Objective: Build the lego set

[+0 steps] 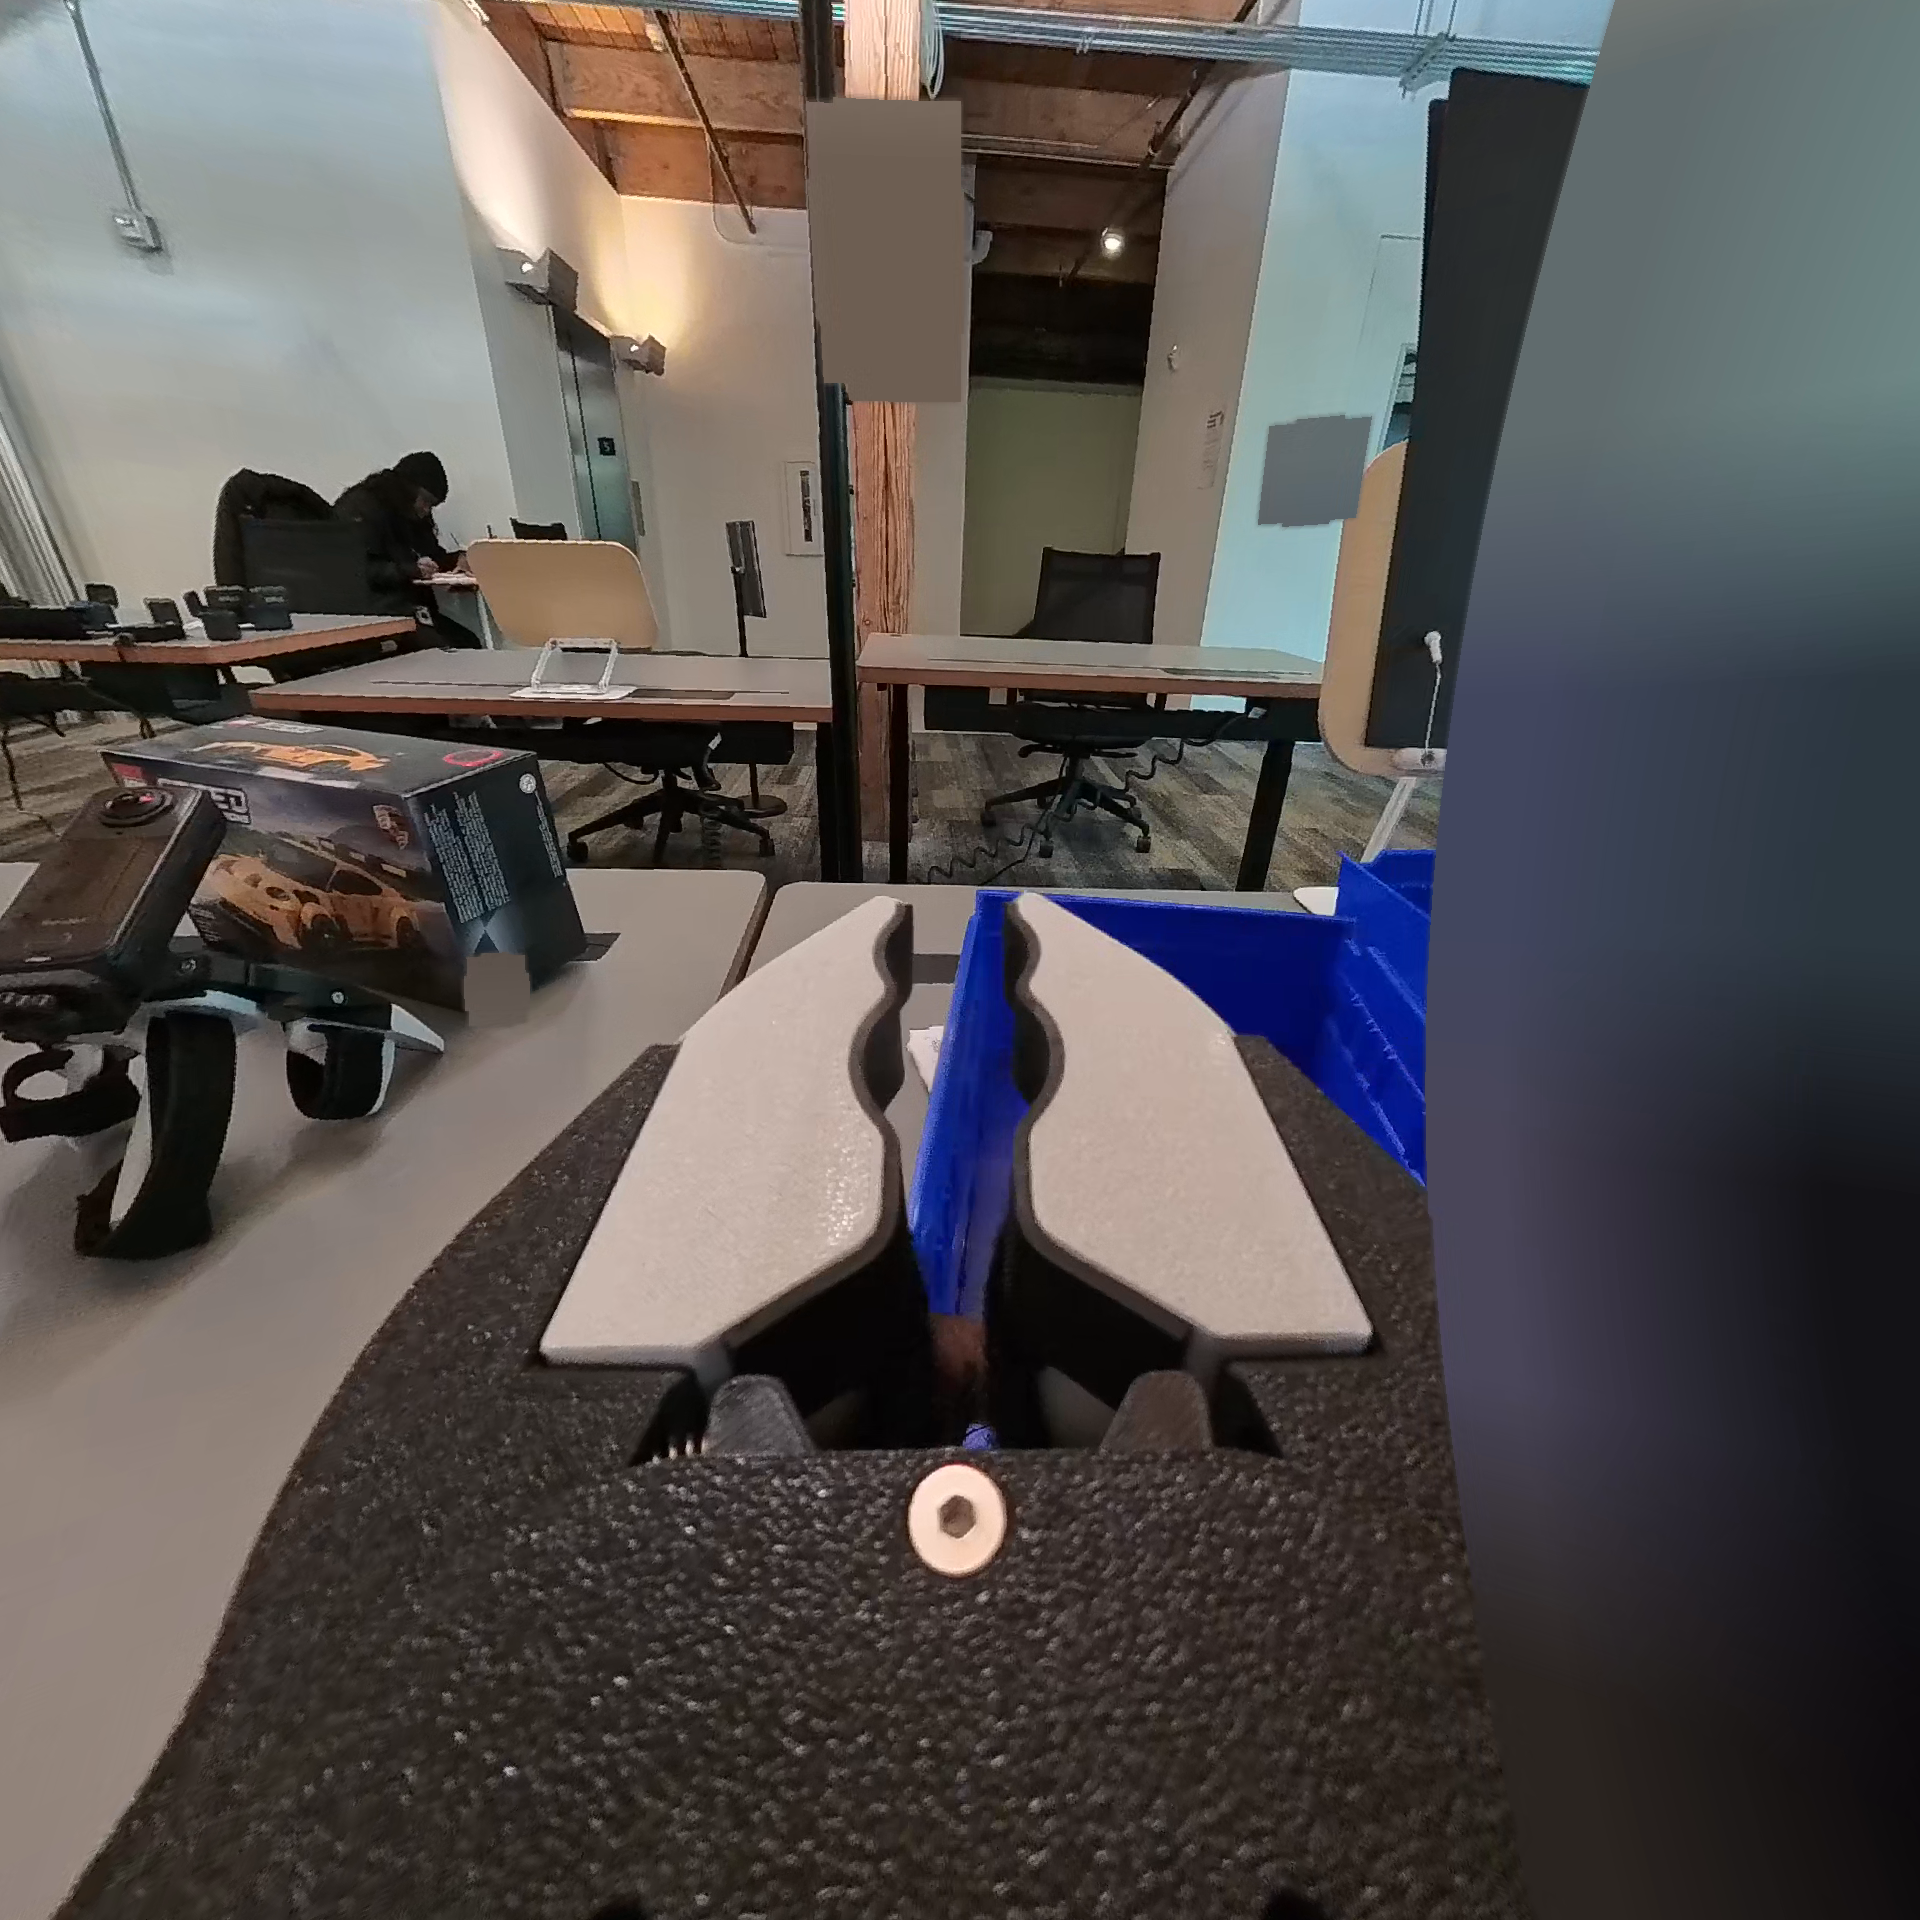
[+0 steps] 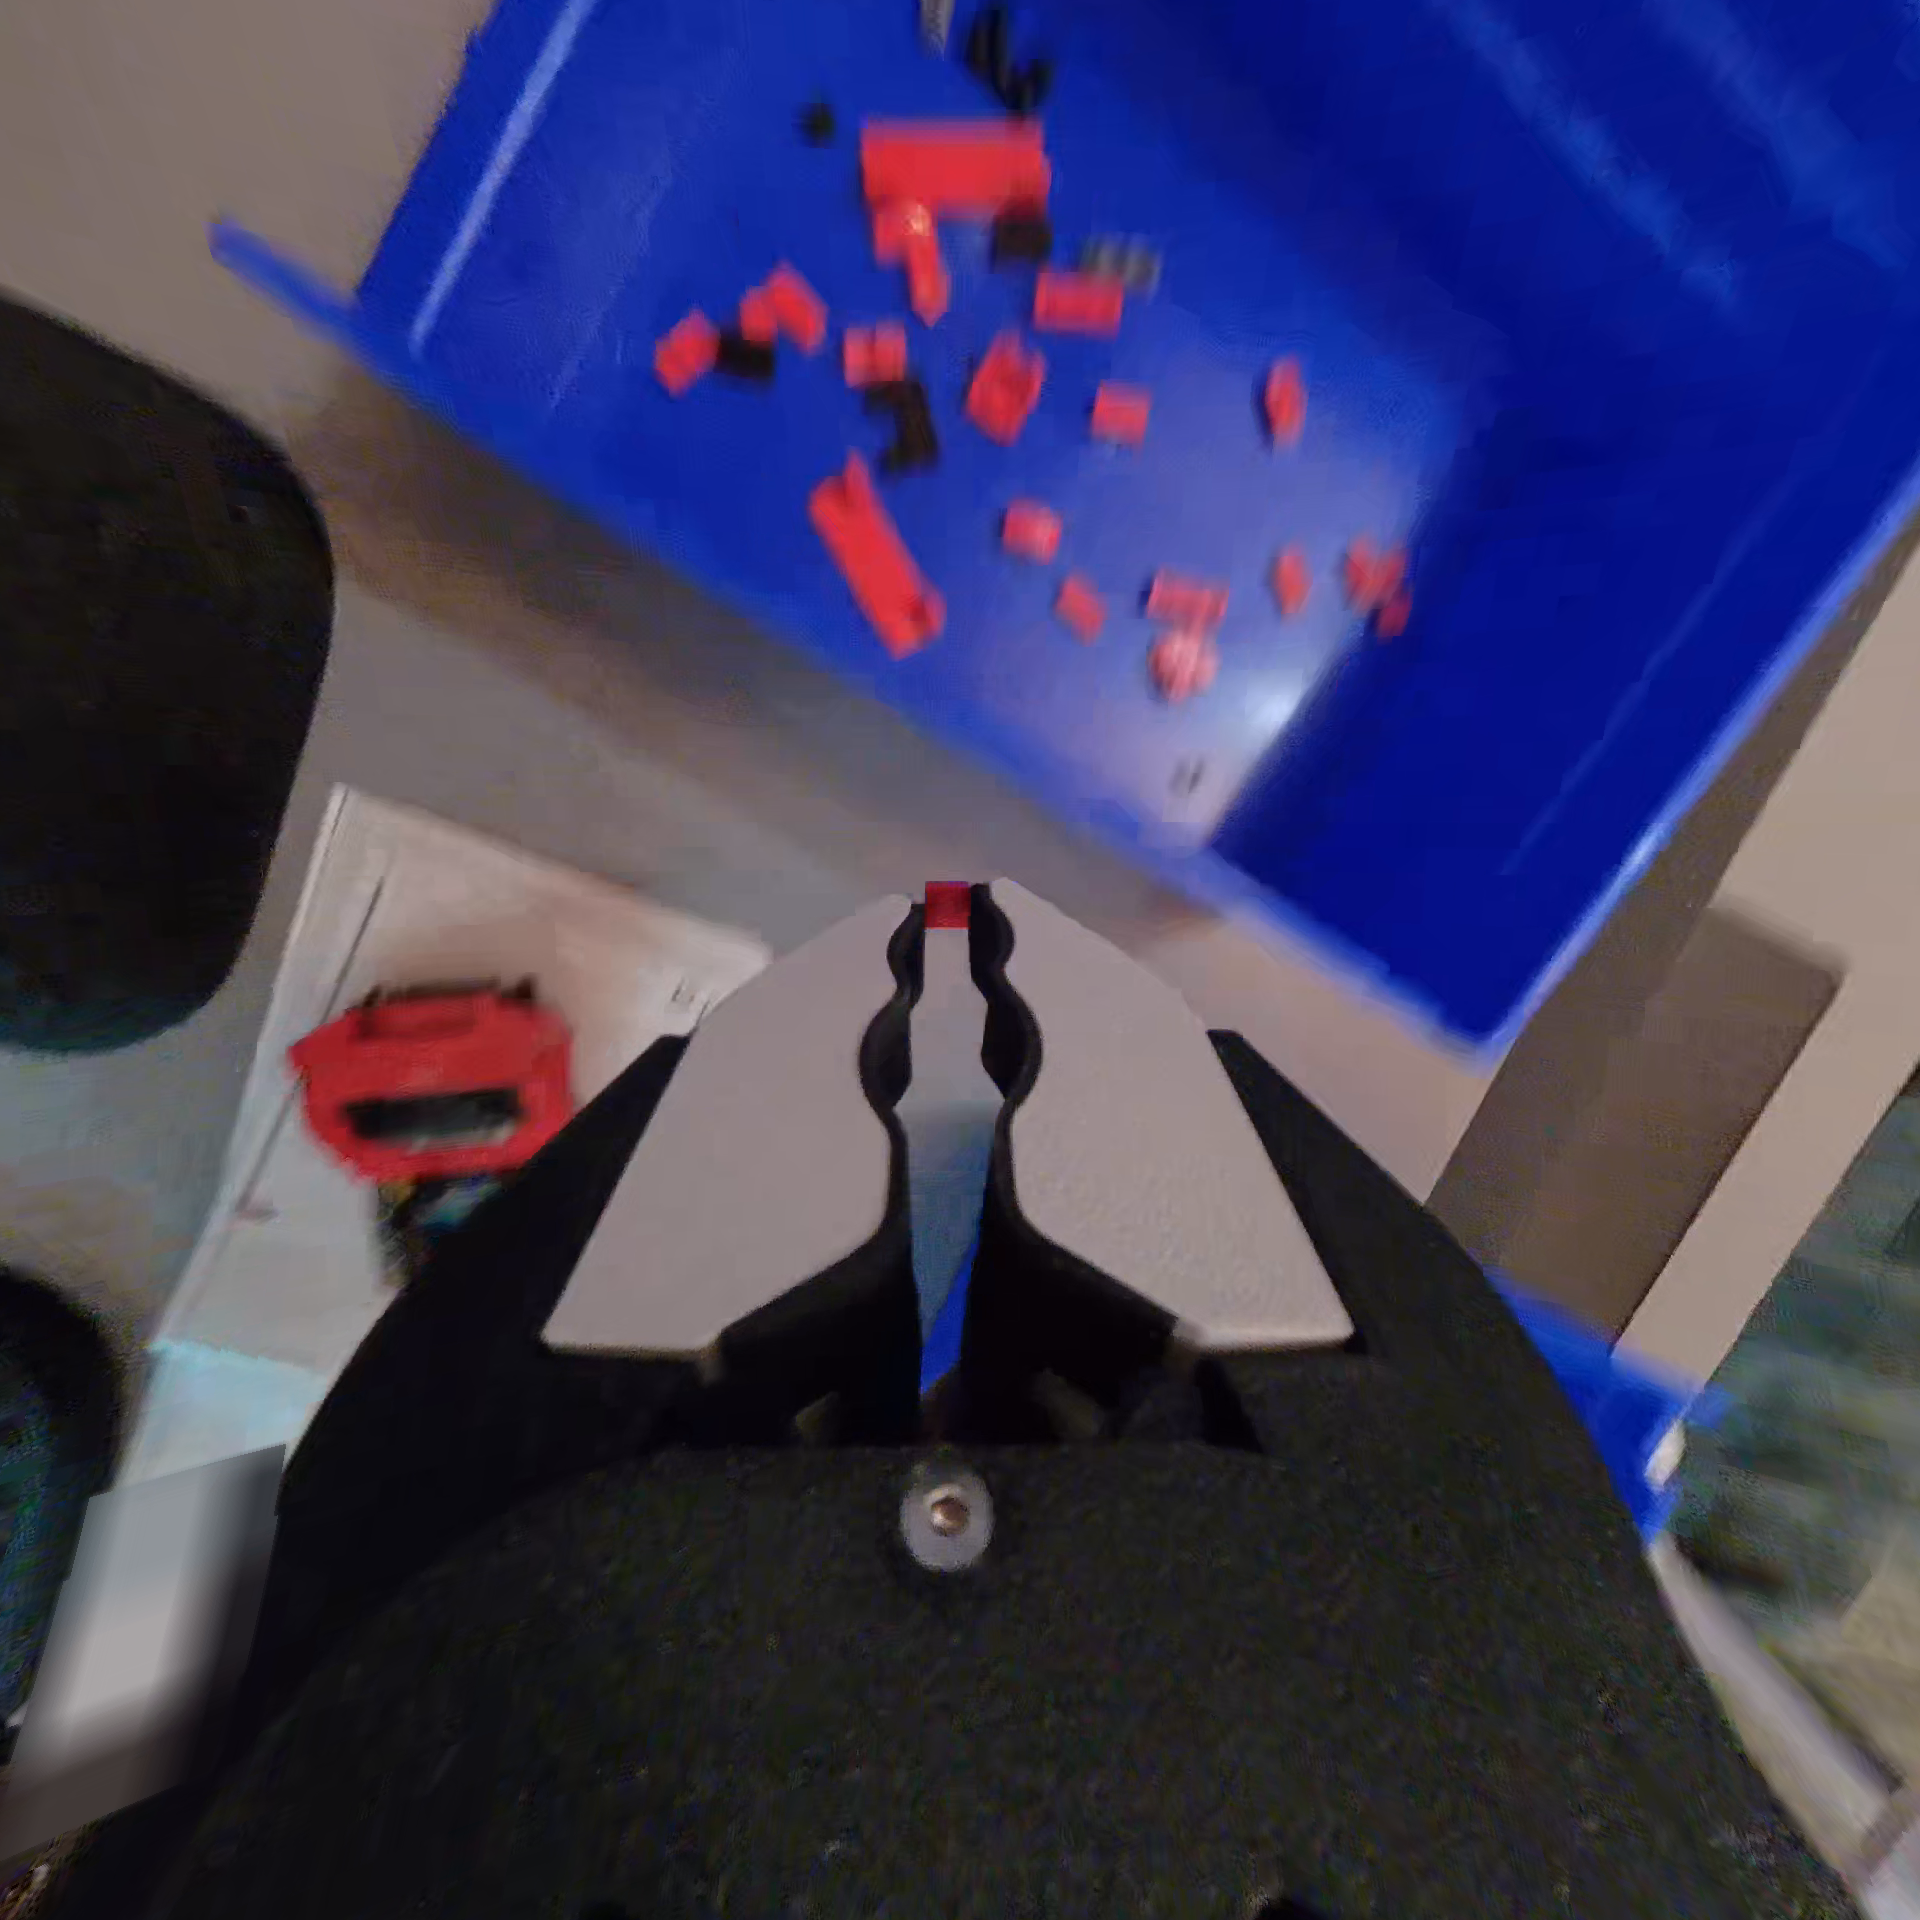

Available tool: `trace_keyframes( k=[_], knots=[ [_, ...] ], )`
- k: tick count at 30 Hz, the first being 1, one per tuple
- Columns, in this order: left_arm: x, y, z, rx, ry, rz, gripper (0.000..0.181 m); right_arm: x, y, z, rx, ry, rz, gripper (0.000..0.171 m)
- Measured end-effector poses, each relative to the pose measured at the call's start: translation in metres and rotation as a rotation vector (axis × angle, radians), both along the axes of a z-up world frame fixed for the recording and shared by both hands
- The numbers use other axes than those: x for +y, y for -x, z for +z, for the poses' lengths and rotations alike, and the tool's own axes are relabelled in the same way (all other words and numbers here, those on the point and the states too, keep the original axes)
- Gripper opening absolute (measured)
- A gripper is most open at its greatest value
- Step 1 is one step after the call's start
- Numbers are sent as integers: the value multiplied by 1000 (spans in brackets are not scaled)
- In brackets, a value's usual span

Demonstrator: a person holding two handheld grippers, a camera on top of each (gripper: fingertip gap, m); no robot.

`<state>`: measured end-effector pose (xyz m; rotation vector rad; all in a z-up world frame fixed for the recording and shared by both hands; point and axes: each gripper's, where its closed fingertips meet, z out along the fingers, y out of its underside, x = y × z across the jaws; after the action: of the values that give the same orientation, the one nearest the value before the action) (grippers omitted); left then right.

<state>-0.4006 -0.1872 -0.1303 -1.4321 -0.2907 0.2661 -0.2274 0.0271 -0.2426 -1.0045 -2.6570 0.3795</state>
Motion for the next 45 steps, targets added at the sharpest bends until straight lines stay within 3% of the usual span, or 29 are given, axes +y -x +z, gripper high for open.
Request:
trace_keyframes(
  k=[5, 8, 15, 27, 33, 40, 45],
  knots=[
    [4, -4, 2, 13, 15, -2, 15, 47, -120, -52, -123, 22, -303, 8],
    [6, -8, 3, 24, 26, -2, 15, 64, -155, -91, -191, 14, -388, 8],
    [6, -10, 5, 48, 49, 21, 15, 76, -159, -123, -228, 38, -416, 9],
    [14, -8, -3, 40, 91, 16, 16, 79, -158, -117, -186, 62, -407, 23],
    [11, -3, -4, 25, 84, 34, 16, 48, -114, -52, 69, 170, -315, 25],
    [8, 1, -7, 6, 75, 38, 16, -42, -19, 21, 215, 400, 49, 31],
    [4, 4, -7, -4, 54, 38, 15, -70, 48, 13, 153, 283, 234, 24]
  ],
)
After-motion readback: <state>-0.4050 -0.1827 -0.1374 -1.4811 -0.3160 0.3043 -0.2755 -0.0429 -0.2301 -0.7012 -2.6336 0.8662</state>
